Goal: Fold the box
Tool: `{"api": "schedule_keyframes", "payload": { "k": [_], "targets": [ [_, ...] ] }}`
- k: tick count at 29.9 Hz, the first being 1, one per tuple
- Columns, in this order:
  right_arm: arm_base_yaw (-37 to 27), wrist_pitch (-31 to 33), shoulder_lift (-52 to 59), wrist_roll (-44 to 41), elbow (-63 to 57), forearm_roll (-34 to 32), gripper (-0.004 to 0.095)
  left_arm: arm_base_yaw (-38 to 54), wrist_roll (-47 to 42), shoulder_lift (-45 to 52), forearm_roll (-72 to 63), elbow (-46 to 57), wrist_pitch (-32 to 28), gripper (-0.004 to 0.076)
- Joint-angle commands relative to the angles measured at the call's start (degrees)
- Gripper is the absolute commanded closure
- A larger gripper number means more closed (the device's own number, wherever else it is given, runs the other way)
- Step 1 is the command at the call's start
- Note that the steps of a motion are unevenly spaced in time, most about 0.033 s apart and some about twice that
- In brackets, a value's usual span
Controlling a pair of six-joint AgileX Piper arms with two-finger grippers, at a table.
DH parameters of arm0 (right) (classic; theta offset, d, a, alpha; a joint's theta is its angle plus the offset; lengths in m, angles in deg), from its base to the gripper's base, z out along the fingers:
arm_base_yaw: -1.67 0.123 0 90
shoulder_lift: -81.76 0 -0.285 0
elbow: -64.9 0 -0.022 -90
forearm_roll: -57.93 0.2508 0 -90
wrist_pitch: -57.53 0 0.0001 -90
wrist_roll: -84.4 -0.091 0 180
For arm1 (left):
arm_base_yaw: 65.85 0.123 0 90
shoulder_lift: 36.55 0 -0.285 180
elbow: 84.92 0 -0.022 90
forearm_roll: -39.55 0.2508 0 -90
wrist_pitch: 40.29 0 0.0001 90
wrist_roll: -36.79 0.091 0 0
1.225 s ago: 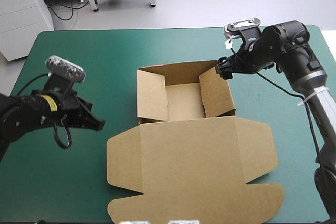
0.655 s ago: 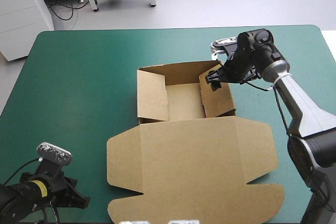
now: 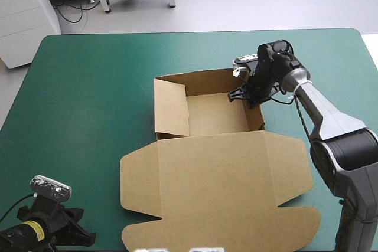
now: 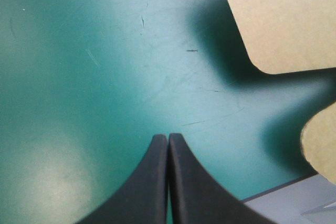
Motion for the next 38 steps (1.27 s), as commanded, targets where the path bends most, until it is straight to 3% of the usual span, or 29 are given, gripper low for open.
{"api": "schedule_keyframes", "payload": {
  "k": [1, 10, 15, 29, 38],
  "targets": [
    [-0.19, 0.49, 3.07, 0.32, 1.31, -0.41, 0.0927, -0.17, -0.81, -0.44, -0.19, -1.54, -2.71, 0.0756],
    [-0.65, 0.81, 4.65, 3.15, 5.04, -7.56, 0.0931, -0.17, -0.96, -0.32, -0.57, -1.54, -2.71, 0.0756],
    [-4.76, 0.96, 6.84, 4.07, 7.8, -7.31, 0.0931, -0.17, -0.96, -0.32, -0.57, -1.54, -2.71, 0.0756],
    [-28.62, 0.96, 8.06, 5.53, 7.93, -7.08, 0.0931, -0.17, -0.96, -0.32, -0.45, -1.54, -3.6, 0.0756],
    [-40.5, 0.26, 7.96, 6.03, 7.82, -6.17, 0.0931, -0.17, -0.96, -0.32, -0.68, -1.54, -6.64, 0.0756]
  ]
}}
